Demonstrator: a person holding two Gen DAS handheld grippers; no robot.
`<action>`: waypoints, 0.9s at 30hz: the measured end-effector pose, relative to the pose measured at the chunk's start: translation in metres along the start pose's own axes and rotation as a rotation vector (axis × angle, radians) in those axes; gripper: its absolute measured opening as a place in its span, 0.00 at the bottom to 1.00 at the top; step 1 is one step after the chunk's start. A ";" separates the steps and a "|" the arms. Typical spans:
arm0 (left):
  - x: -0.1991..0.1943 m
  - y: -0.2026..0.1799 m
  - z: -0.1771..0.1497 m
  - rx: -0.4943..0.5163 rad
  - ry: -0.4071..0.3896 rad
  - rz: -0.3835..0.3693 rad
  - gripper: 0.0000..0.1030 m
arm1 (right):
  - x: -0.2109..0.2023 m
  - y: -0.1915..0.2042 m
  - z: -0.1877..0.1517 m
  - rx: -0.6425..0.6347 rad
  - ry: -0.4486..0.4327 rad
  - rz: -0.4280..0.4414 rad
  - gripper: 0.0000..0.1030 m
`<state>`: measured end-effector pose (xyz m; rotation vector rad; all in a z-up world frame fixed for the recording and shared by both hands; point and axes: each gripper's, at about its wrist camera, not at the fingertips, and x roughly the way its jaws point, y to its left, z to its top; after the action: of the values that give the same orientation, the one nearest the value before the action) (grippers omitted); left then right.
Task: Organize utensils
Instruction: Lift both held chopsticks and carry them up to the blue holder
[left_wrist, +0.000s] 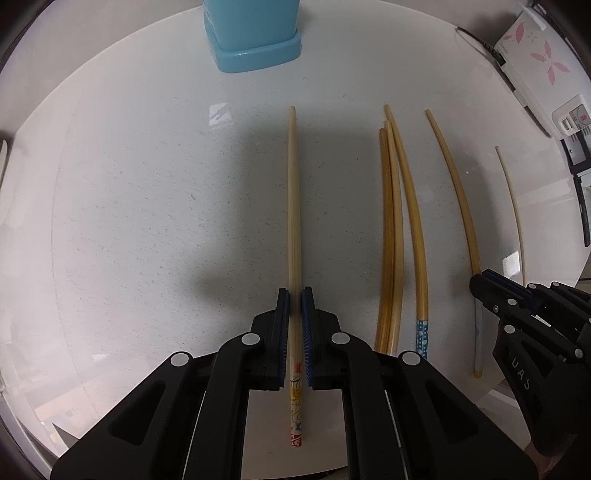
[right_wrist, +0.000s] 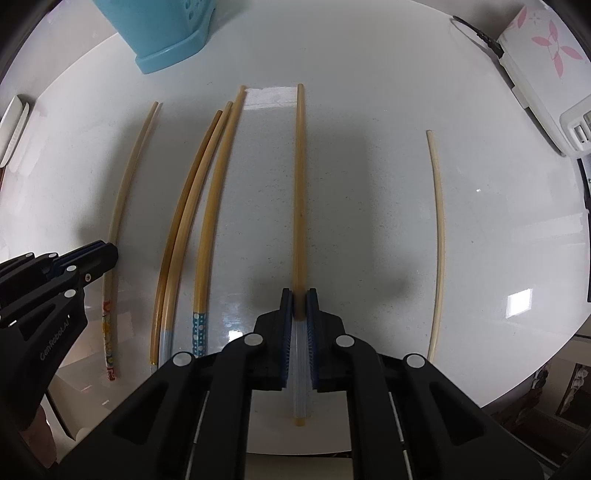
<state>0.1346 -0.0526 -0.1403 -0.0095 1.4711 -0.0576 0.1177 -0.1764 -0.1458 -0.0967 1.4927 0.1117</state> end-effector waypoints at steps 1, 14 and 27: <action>-0.001 0.002 -0.001 -0.002 -0.003 -0.002 0.06 | -0.001 -0.001 0.001 0.003 -0.005 0.002 0.06; -0.031 0.002 -0.009 -0.012 -0.067 -0.022 0.06 | -0.017 -0.016 -0.005 0.022 -0.061 0.032 0.06; -0.056 0.008 -0.002 -0.021 -0.167 -0.032 0.06 | -0.048 -0.026 -0.009 0.023 -0.159 0.072 0.06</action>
<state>0.1269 -0.0419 -0.0850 -0.0536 1.3045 -0.0661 0.1081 -0.2038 -0.0986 -0.0148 1.3389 0.1564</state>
